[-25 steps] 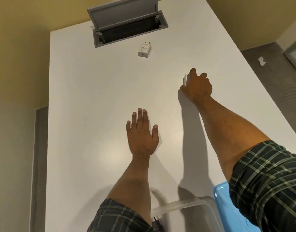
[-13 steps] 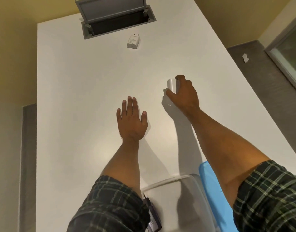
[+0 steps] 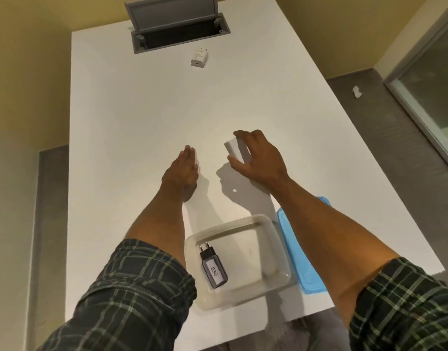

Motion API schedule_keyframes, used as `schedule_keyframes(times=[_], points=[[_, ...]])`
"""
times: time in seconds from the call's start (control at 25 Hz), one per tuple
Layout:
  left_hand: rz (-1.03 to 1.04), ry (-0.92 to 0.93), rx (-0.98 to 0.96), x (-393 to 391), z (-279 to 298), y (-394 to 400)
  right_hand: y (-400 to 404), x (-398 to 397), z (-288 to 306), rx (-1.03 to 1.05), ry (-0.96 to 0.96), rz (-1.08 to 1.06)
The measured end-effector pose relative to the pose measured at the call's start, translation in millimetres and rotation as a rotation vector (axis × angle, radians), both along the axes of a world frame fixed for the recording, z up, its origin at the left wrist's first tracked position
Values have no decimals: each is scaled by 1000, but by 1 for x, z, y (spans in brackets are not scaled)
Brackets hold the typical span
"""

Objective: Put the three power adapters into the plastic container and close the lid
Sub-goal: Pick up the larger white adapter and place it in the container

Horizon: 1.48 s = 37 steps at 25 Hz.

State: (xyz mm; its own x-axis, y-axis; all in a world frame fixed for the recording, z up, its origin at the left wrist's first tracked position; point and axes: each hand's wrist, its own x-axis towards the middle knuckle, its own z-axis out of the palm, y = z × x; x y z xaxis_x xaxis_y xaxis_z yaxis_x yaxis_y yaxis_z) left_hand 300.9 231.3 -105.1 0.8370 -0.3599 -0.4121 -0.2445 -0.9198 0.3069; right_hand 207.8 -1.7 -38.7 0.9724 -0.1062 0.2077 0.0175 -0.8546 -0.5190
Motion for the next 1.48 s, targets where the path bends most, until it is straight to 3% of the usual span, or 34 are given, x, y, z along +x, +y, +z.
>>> schedule_keyframes(times=[0.4, 0.76, 1.24, 1.48], points=[[147, 184, -42, -106, 28, 64, 33, -82, 31, -57, 57, 329], [149, 106, 72, -214, 25, 85, 63, -139, 35, -342, 143, 676], [130, 149, 192, -280, 14, 84, 60, -161, 29, -754, 353, 925], [138, 128, 198, -285, 11, 84, 68, -160, 20, -841, 359, 969]])
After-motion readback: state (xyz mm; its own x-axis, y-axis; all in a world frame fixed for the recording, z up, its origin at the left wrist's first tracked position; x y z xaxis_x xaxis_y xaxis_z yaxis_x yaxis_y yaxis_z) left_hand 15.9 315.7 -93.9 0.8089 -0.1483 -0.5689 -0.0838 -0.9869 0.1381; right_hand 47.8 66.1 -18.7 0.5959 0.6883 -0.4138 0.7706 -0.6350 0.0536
